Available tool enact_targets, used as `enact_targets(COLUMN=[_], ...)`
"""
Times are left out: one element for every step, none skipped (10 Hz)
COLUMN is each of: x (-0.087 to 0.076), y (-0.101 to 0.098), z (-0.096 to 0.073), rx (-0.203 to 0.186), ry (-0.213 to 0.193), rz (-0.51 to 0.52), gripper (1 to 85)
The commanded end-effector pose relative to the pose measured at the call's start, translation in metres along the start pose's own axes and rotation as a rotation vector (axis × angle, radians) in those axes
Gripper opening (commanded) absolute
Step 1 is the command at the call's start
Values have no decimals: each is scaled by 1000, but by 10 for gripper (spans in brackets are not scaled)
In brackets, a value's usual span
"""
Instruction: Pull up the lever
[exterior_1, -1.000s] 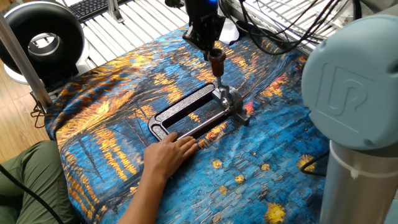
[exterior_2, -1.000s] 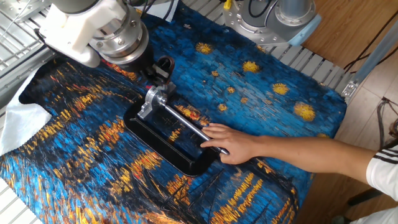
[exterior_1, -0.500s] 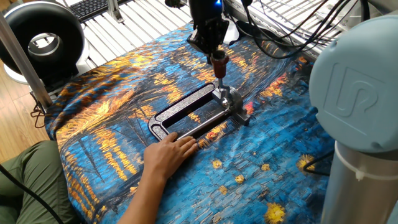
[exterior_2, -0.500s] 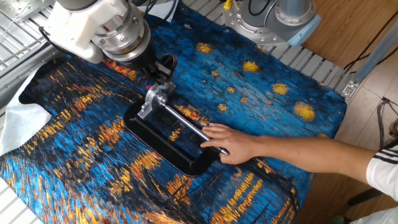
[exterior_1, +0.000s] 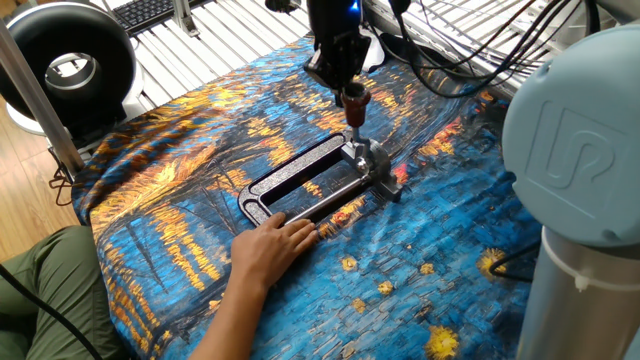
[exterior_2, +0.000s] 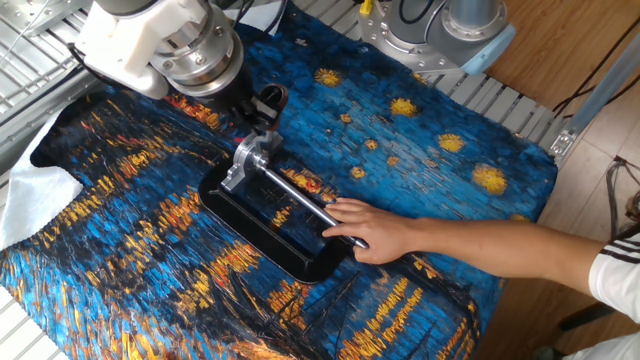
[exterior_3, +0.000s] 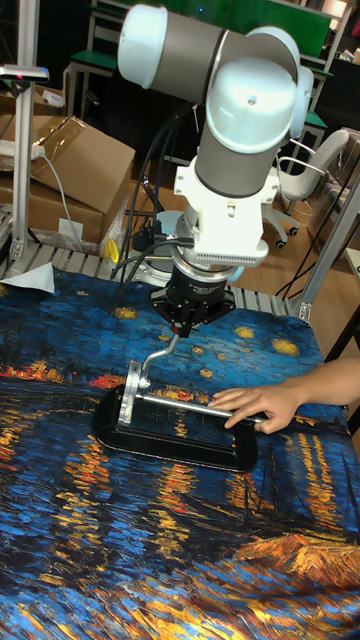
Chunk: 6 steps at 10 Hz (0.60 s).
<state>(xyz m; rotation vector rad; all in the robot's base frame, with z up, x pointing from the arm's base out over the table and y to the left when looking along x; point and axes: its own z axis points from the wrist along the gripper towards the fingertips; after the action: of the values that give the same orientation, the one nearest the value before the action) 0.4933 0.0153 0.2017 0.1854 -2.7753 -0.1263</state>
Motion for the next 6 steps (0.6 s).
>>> enact_targets(x=[2, 4, 4, 6, 9, 10], y=[4, 6, 7, 7, 7, 6], z=[2, 2, 3, 4, 6, 7], rx=[-26, -35, -40, -42, -47, -47], ry=[-2, 5, 6, 10, 19, 24], rz=[-3, 1, 1, 4, 3, 3], gripper=[10, 10, 10, 10, 10, 10])
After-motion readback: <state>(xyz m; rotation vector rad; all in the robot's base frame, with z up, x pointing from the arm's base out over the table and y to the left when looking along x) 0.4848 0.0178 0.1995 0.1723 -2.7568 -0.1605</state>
